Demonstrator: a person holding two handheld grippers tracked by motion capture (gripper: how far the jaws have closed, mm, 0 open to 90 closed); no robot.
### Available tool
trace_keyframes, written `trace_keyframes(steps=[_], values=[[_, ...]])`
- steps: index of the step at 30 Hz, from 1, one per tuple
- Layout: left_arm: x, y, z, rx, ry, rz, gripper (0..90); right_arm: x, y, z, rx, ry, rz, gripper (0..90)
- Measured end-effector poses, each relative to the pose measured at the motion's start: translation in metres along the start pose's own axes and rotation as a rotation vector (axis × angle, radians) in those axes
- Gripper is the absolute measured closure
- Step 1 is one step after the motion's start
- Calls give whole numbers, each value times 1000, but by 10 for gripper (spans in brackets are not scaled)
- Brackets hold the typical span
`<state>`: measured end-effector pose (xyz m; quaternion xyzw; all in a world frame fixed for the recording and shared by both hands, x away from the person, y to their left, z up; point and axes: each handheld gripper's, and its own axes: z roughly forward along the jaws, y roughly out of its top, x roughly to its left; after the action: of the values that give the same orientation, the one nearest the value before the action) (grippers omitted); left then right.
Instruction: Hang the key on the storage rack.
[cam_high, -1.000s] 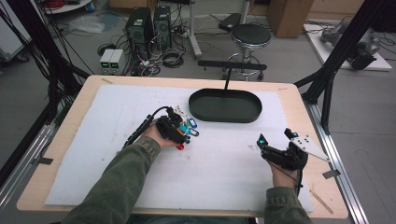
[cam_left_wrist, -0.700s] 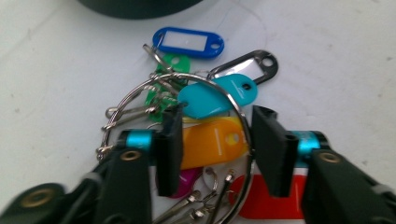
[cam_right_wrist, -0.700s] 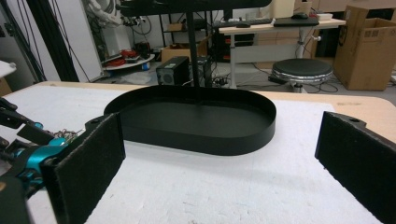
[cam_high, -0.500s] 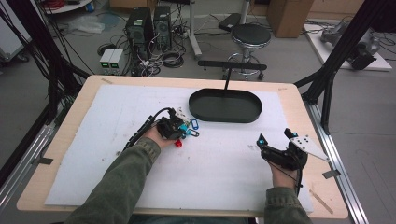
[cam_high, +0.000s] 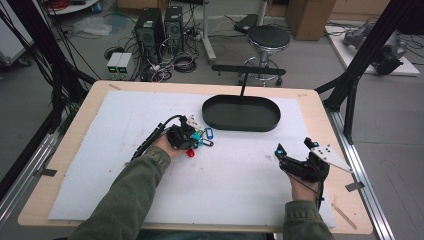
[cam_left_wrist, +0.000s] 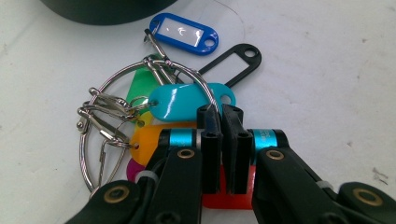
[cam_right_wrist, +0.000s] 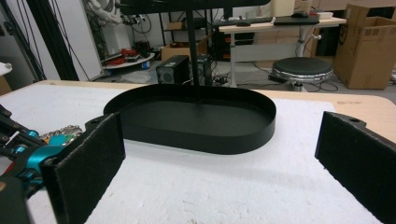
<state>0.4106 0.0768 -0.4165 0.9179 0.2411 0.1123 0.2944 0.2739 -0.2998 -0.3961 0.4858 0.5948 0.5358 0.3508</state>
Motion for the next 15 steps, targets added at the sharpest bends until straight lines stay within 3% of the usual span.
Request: trace_keyframes(steps=[5, 10, 15], values=[[1, 0, -3, -6, 4, 1, 863, 0, 0, 0, -1, 2, 1, 5], [7, 1, -15, -56, 1, -19, 864, 1, 0, 0, 3, 4, 0, 5], [11, 6, -24, -62, -6, -28, 865, 1, 0, 1, 4, 3, 0, 5]])
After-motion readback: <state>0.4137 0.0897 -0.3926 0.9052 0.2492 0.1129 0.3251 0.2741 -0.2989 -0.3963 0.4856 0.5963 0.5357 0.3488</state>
